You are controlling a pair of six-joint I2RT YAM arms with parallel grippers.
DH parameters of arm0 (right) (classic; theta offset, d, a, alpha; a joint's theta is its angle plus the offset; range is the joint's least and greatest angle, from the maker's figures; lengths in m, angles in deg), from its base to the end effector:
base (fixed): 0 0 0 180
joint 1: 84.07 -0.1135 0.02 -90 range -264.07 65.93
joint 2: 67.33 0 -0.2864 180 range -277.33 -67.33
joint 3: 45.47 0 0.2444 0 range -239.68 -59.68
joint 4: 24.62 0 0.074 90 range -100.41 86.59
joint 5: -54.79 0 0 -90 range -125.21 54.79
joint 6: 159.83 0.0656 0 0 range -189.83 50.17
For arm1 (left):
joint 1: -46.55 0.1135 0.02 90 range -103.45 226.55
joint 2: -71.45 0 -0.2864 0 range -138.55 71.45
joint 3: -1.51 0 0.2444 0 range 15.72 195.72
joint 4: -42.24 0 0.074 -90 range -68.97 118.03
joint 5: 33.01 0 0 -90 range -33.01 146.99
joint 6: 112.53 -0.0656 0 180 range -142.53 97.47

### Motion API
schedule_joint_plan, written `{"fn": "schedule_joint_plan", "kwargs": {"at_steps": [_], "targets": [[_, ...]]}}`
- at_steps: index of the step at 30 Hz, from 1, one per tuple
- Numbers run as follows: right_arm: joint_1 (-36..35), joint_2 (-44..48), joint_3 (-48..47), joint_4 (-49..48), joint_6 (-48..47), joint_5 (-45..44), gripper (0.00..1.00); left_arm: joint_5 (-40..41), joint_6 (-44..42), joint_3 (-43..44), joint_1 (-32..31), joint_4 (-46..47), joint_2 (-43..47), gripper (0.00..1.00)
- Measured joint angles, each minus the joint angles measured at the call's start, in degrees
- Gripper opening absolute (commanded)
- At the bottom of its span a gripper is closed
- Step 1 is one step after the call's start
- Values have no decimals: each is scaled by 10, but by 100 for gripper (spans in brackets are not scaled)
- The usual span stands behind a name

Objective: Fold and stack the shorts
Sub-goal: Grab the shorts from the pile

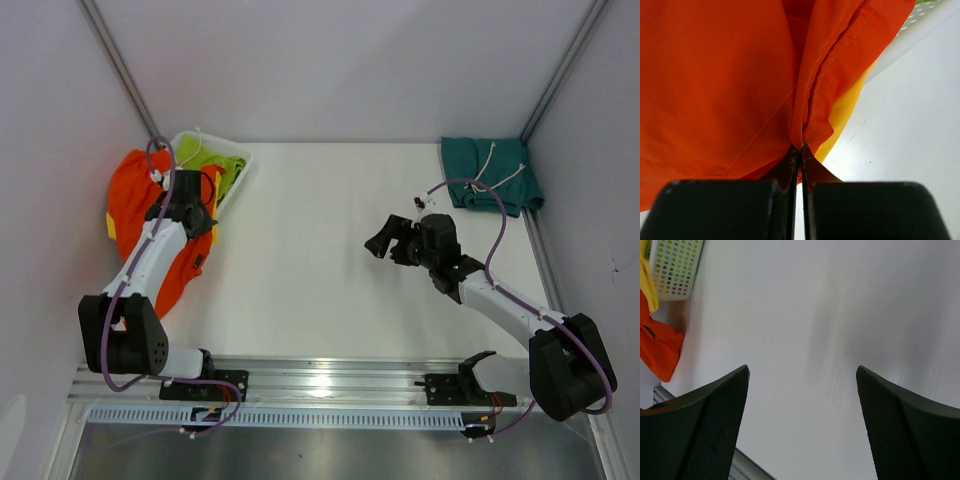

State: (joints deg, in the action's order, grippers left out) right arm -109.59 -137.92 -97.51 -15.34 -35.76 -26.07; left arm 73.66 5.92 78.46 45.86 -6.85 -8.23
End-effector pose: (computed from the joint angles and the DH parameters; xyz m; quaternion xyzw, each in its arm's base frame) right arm 0.2475 0.1297 0.2411 0.0226 0.8544 0.3150 0.4127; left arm 0.2976 0.0152 0.2761 -0.2703 0.8963 0.0512 0.3477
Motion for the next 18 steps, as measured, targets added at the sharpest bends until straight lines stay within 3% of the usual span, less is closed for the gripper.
{"fn": "schedule_joint_plan", "kwargs": {"at_steps": [5, 9, 18], "targets": [[5, 0, 4, -5, 2, 7, 88, 8, -1, 34, 0, -21, -6, 0], [7, 0, 5, -7, 4, 8, 88, 31, -8, 109, 0, -58, -4, 0], [8, -2, 5, -14, 4, 13, 88, 18, -64, 498, 22, -121, -38, 0]]}}
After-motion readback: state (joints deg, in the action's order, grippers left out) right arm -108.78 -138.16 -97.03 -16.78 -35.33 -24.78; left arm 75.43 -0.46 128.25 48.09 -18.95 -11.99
